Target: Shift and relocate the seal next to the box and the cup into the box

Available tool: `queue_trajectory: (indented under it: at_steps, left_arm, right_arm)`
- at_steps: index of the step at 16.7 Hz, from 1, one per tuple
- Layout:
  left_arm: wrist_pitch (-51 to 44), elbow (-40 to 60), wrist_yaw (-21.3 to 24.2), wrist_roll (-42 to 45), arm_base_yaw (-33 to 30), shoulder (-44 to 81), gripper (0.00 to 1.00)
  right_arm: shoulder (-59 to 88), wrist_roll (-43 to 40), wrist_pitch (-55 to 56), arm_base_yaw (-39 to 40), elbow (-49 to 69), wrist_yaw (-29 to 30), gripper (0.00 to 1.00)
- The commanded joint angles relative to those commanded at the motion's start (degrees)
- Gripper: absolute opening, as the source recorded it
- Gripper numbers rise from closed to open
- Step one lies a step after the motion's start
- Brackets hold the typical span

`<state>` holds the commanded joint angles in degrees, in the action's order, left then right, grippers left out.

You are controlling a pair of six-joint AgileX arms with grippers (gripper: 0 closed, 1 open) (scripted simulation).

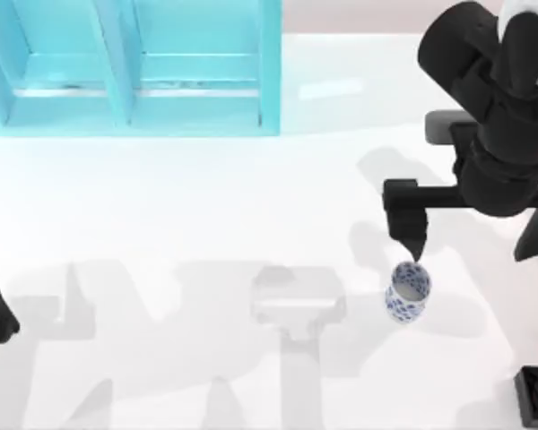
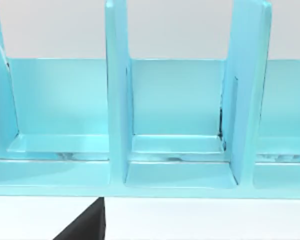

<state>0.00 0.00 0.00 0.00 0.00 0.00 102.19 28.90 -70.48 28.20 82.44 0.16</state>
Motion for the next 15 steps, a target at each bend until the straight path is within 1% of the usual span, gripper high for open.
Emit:
queue_trajectory:
  at_steps: [3,9,15]
  left_arm:
    - [0.0,0.0,0.0,0.0,0.0,0.0,1.0]
    - [0.0,0.0,0.0,0.0,0.0,0.0,1.0]
    - [0.0,0.0,0.0,0.0,0.0,0.0,1.0]
  right_arm:
    - [3.7,1.5,2.3,1.3,1.6,-0.1,1.0]
    - [3.8,1.4,3.2,1.2,0.6,-0.1,1.0]
    - [7.4,1.6,15.8,1.4,-7.8,-0.1,1.0]
